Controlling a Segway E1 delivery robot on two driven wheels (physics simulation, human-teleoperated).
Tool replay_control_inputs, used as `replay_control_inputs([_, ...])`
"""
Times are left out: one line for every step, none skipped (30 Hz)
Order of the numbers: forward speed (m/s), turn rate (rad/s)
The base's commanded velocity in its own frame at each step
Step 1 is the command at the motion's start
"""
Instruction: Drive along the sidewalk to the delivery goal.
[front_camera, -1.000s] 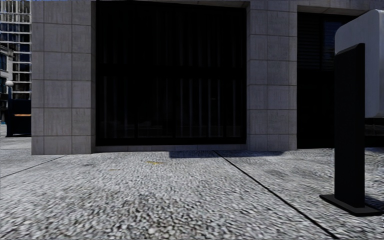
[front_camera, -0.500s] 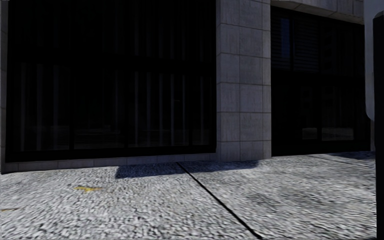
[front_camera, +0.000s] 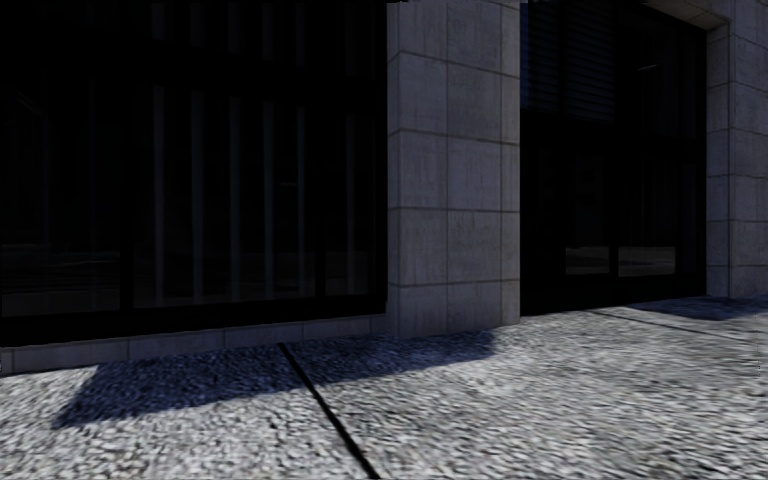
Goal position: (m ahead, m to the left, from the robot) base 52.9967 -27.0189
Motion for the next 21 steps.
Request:
replay_control_inputs([1.9, -1.2])
replay_control_inputs([1.9, -1.2])
replay_control_inputs([1.9, -1.2])
replay_control_inputs([1.9, -1.2])
replay_control_inputs([1.9, -1.2])
replay_control_inputs([1.9, -1.2])
replay_control_inputs([1.9, -1.2])
replay_control_inputs([1.9, -1.2])
replay_control_inputs([1.9, -1.2])
replay_control_inputs([1.89, -1.2])
replay_control_inputs([1.89, -1.2])
replay_control_inputs([1.89, -1.2])
replay_control_inputs([1.89, -1.2])
replay_control_inputs([1.89, -1.2])
replay_control_inputs([1.89, -1.2])
replay_control_inputs([1.89, -1.2])
replay_control_inputs([1.89, -0.92])
replay_control_inputs([1.92, -0.67])
replay_control_inputs([1.93, -0.28])
replay_control_inputs([1.93, -0.28])
replay_control_inputs([1.94, -0.25])
